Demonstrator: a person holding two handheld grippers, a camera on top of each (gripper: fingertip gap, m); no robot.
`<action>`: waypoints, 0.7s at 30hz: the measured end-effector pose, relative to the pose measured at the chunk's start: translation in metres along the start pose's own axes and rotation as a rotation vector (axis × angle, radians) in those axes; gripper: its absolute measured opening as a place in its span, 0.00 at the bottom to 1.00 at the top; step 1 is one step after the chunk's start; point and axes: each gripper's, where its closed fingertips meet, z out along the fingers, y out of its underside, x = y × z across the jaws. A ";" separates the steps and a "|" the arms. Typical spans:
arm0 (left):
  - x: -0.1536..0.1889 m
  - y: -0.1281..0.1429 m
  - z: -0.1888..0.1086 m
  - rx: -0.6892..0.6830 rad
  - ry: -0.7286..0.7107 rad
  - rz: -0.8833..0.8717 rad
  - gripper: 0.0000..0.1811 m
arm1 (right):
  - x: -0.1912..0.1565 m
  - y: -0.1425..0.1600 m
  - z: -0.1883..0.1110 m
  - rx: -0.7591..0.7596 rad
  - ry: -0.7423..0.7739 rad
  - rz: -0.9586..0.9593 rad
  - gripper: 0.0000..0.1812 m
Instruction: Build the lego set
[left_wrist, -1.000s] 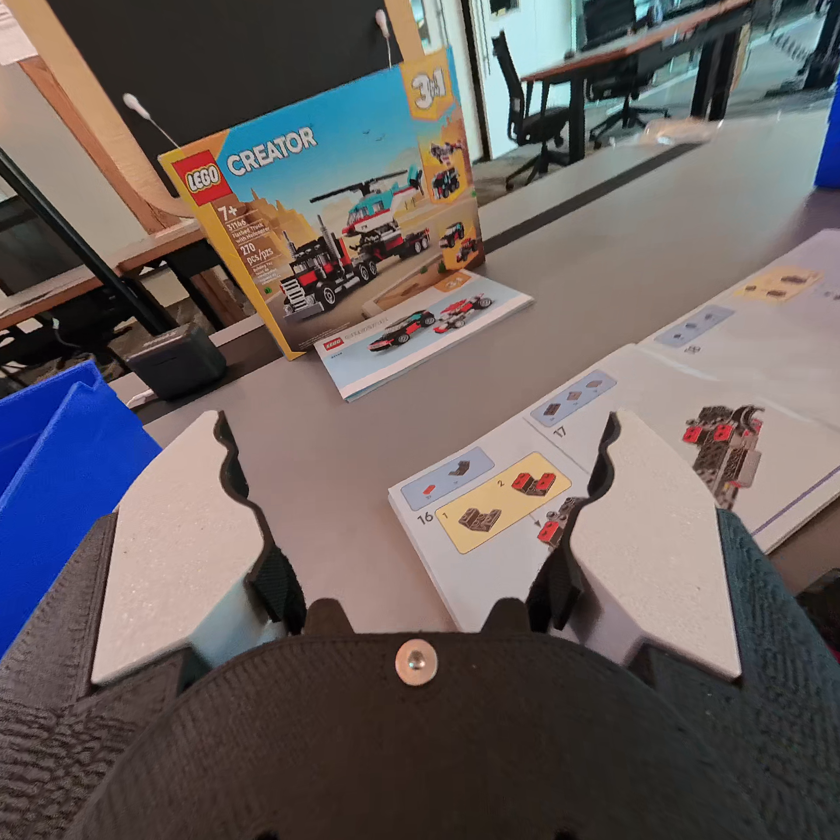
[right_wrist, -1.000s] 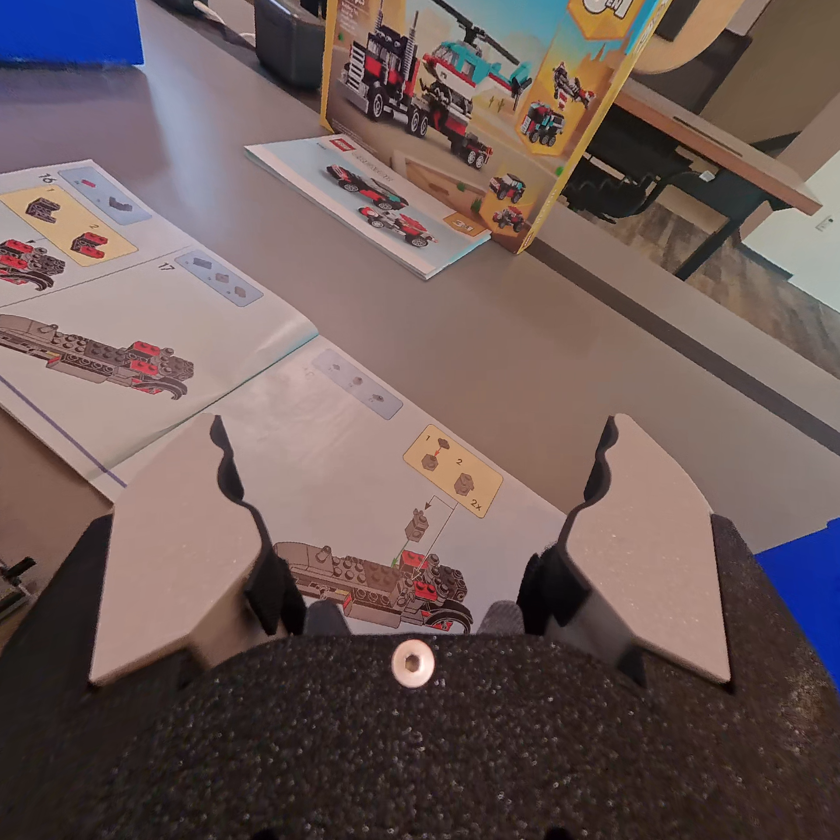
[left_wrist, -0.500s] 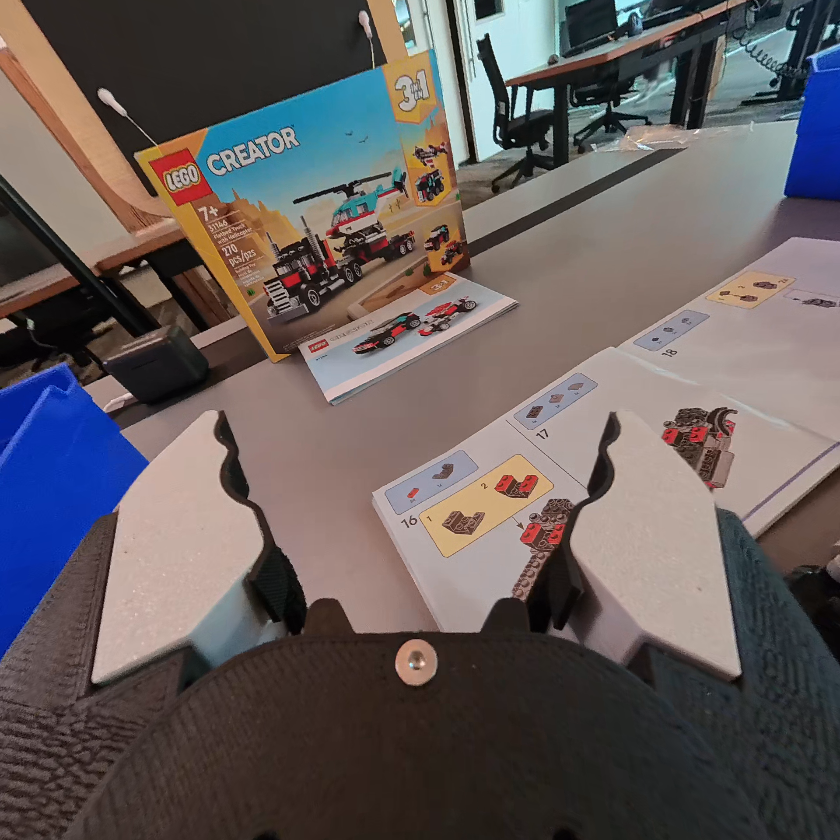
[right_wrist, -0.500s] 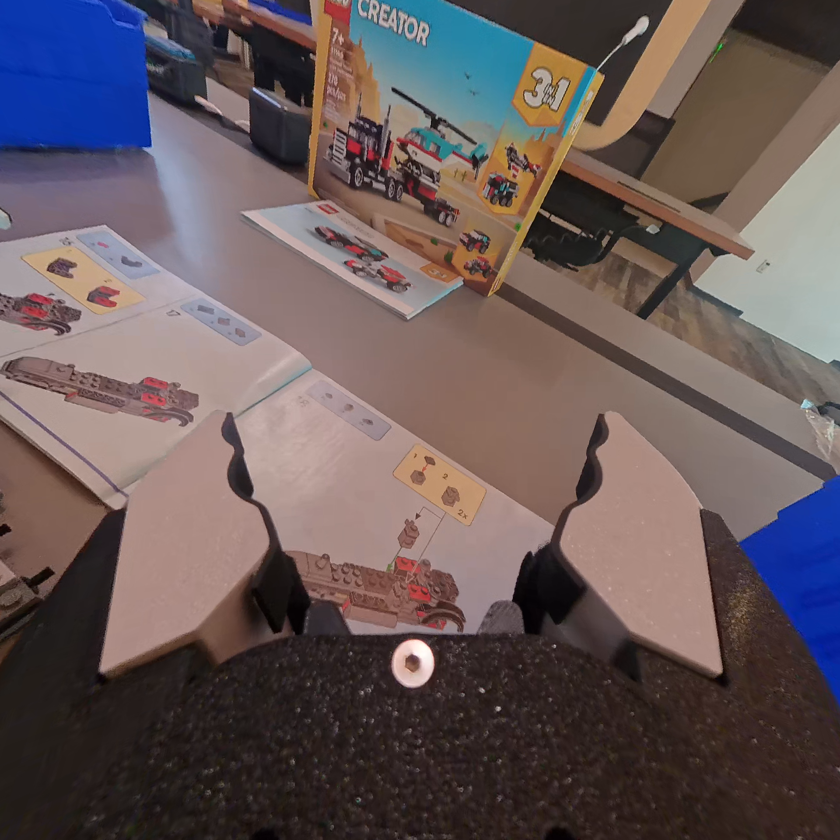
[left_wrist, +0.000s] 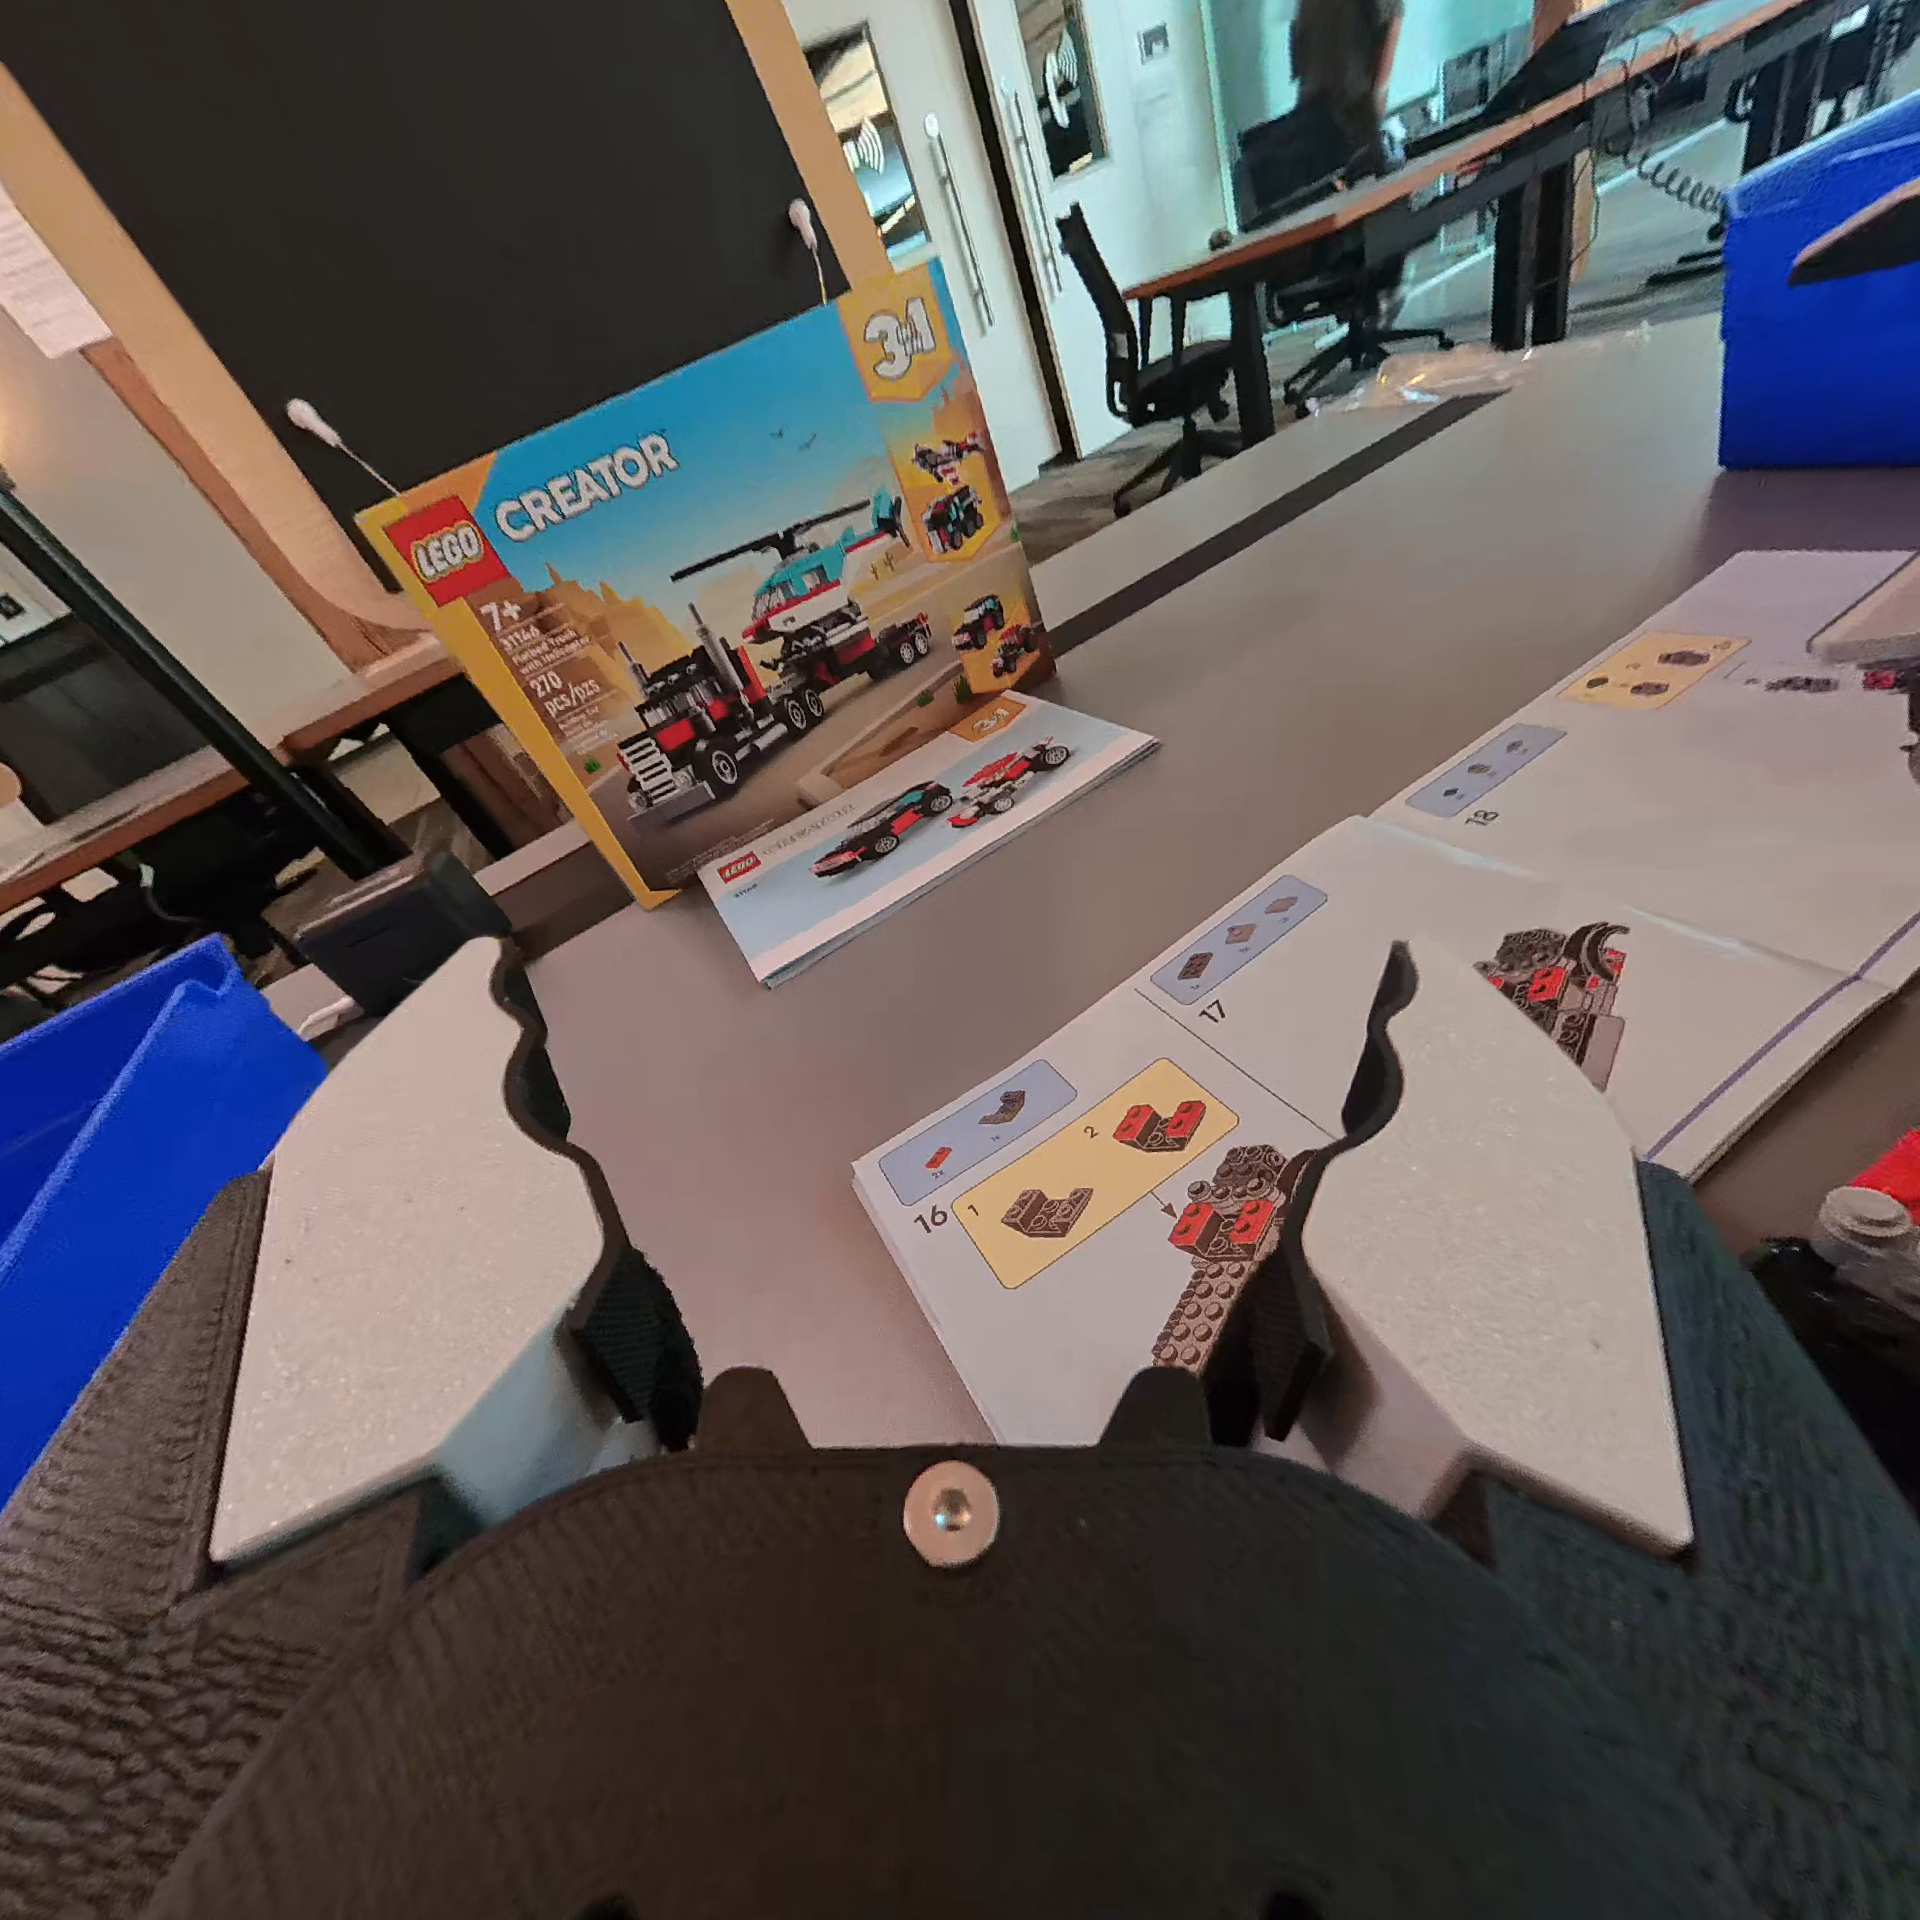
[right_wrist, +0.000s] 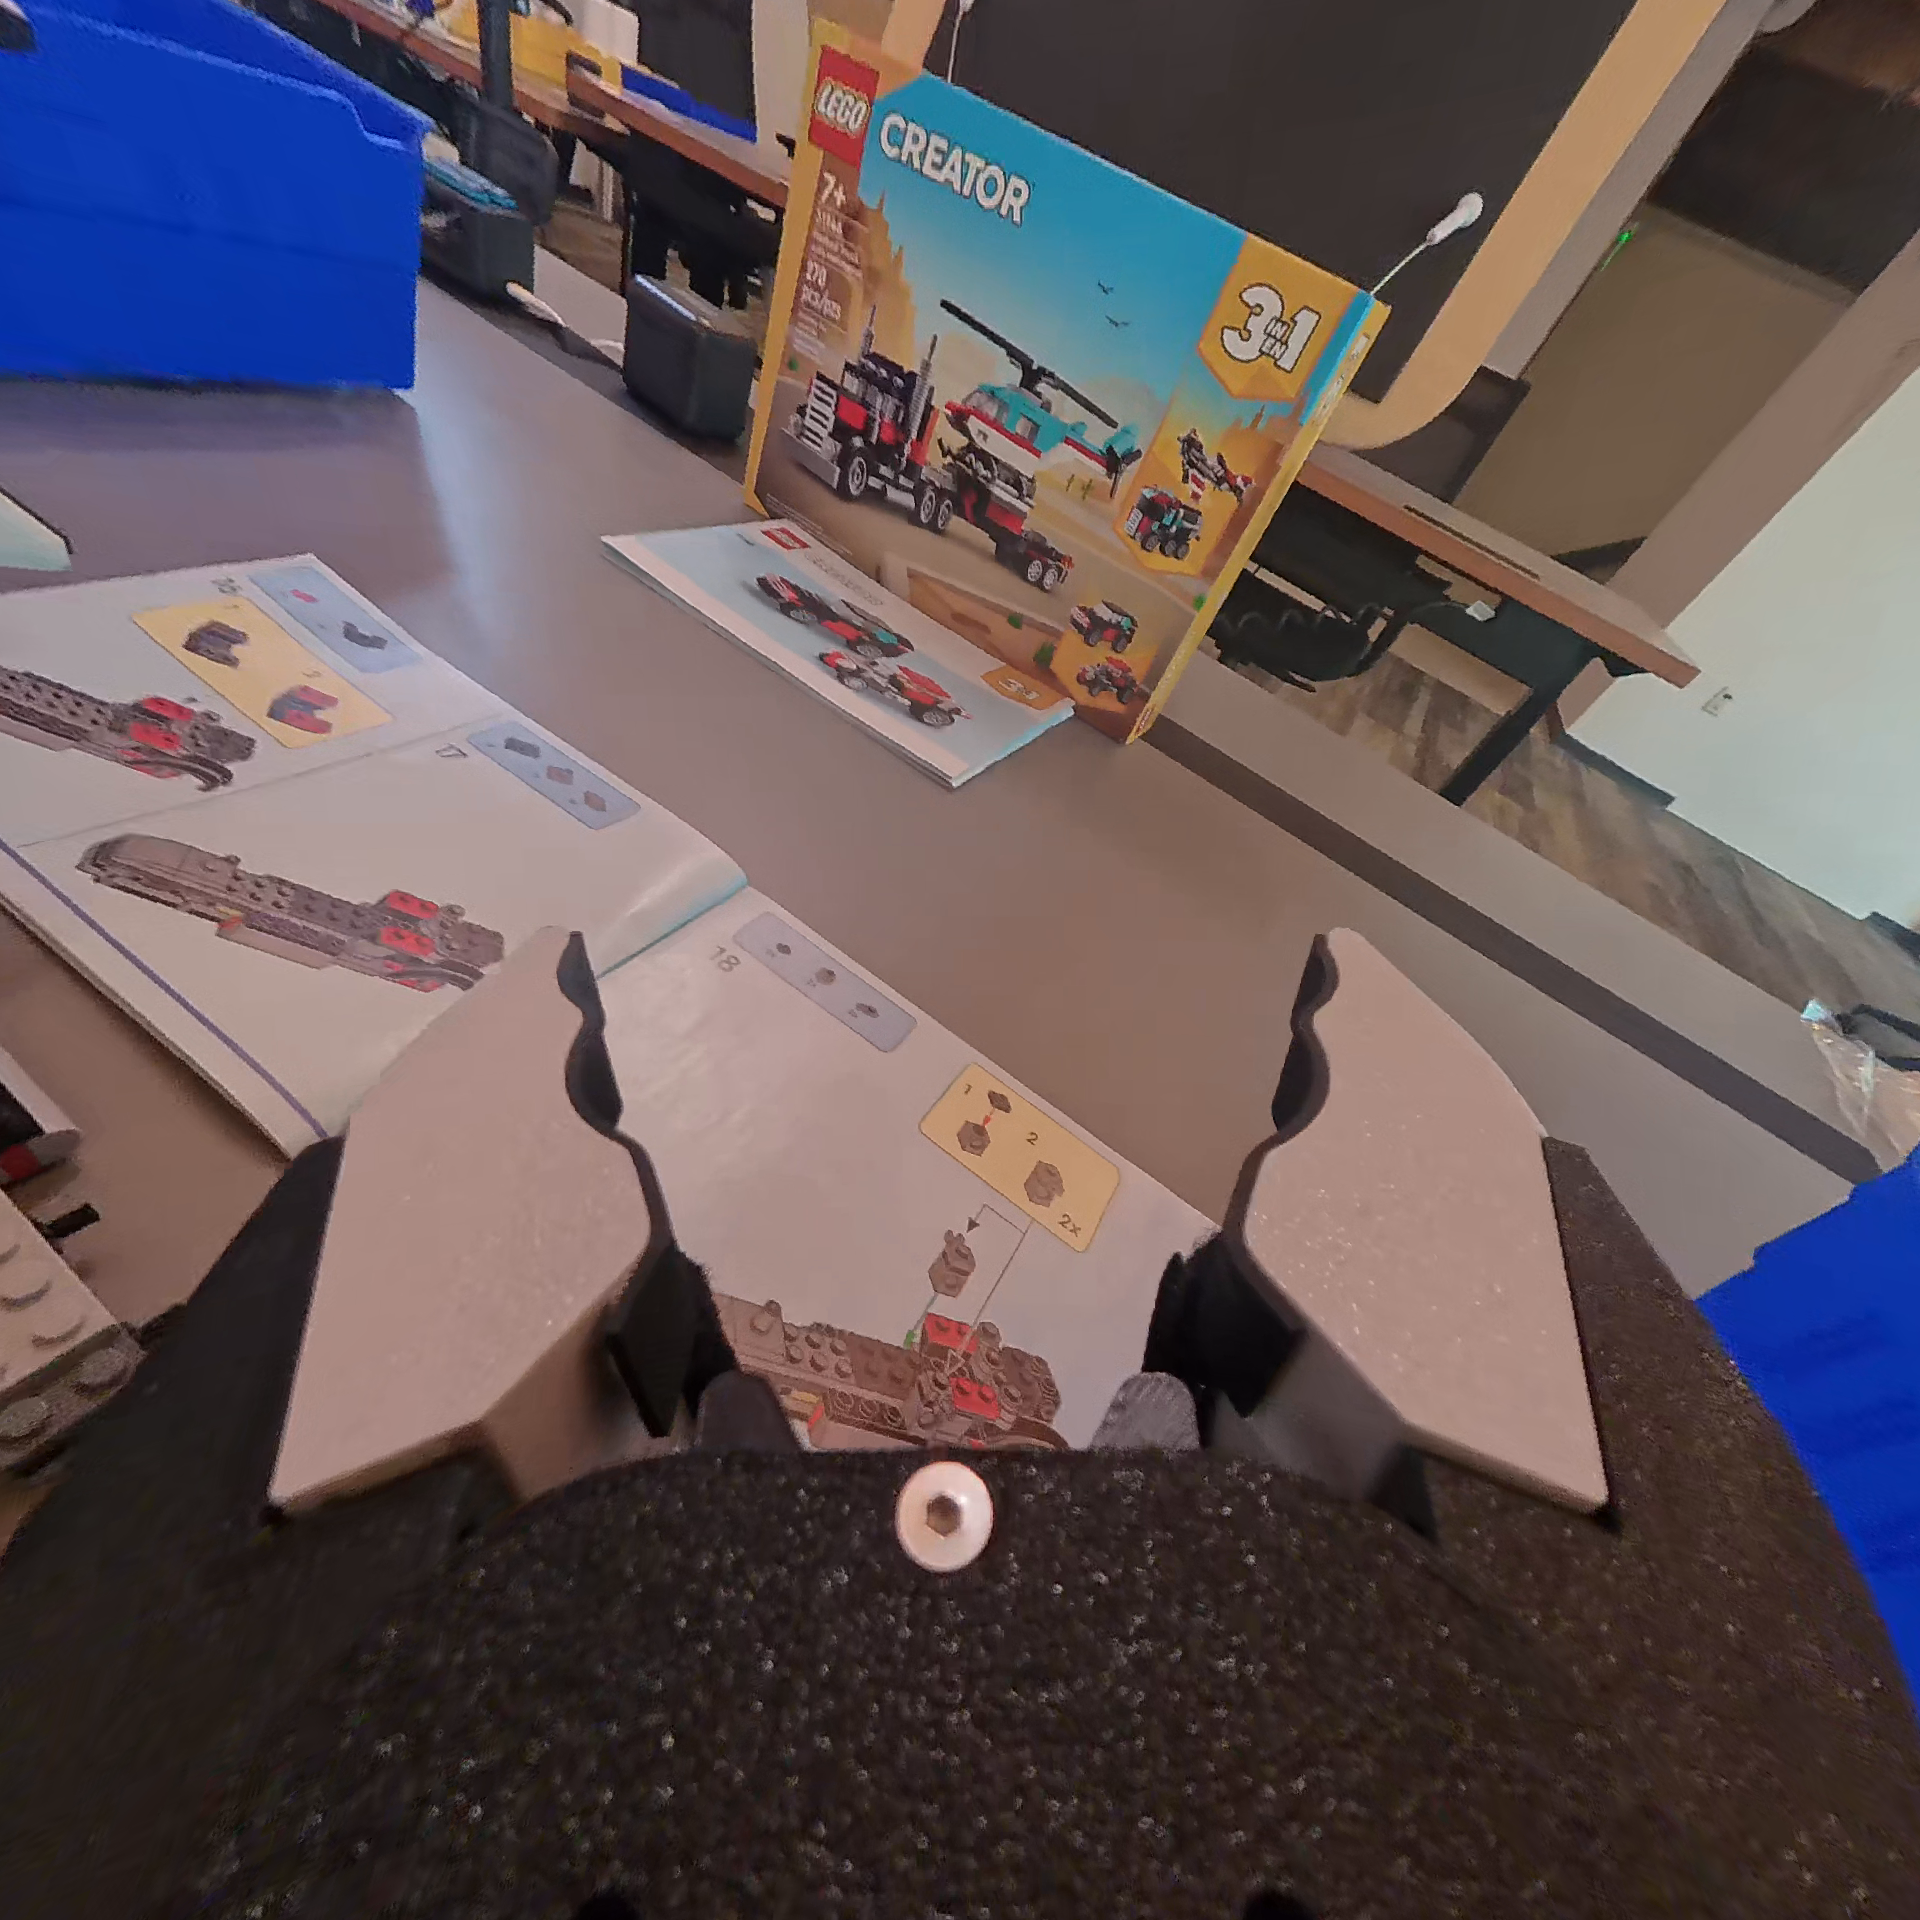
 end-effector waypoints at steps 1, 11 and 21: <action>-0.001 -0.002 -0.002 0.019 -0.003 -0.002 0.80 | -0.001 -0.001 0.000 0.009 -0.005 0.009 0.69; 0.005 -0.004 -0.003 0.022 0.006 0.052 0.80 | -0.002 0.007 0.000 -0.091 0.039 -0.075 0.66; -0.011 -0.012 -0.023 0.051 0.011 -0.131 0.00 | -0.052 0.035 0.001 -0.305 -0.320 0.028 0.07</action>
